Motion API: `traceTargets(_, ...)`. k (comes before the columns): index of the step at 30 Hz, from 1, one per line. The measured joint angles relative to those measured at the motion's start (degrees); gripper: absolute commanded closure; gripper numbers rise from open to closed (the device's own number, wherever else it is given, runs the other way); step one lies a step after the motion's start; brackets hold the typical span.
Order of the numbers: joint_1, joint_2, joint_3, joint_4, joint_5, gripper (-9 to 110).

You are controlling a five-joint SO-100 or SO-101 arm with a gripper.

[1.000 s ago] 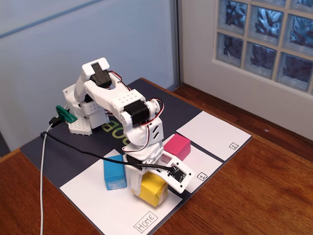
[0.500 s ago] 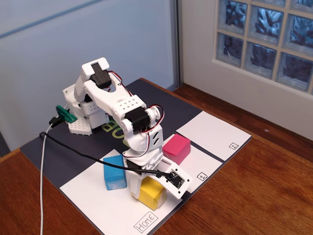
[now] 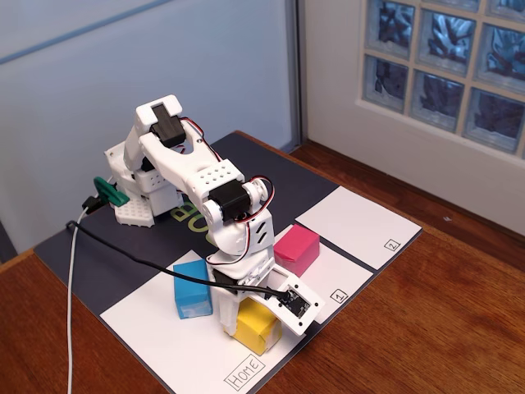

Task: Move box yellow to home

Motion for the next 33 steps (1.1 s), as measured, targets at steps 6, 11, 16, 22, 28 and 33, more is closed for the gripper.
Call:
traceTargets(6,-0.3,-0.2,0.2,-0.4,0.4,69)
traceTargets(11,-0.4,-0.4,0.7,0.0,0.8,68)
traceTargets(16,-0.4,-0.5,0.7,0.0,1.4,68)
traceTargets(22,-0.4,0.9,0.7,0.0,1.5,69)
traceTargets(28,-0.4,5.3,0.7,0.1,1.6,69)
traceTargets(33,-0.4,8.9,0.7,0.6,1.6,69)
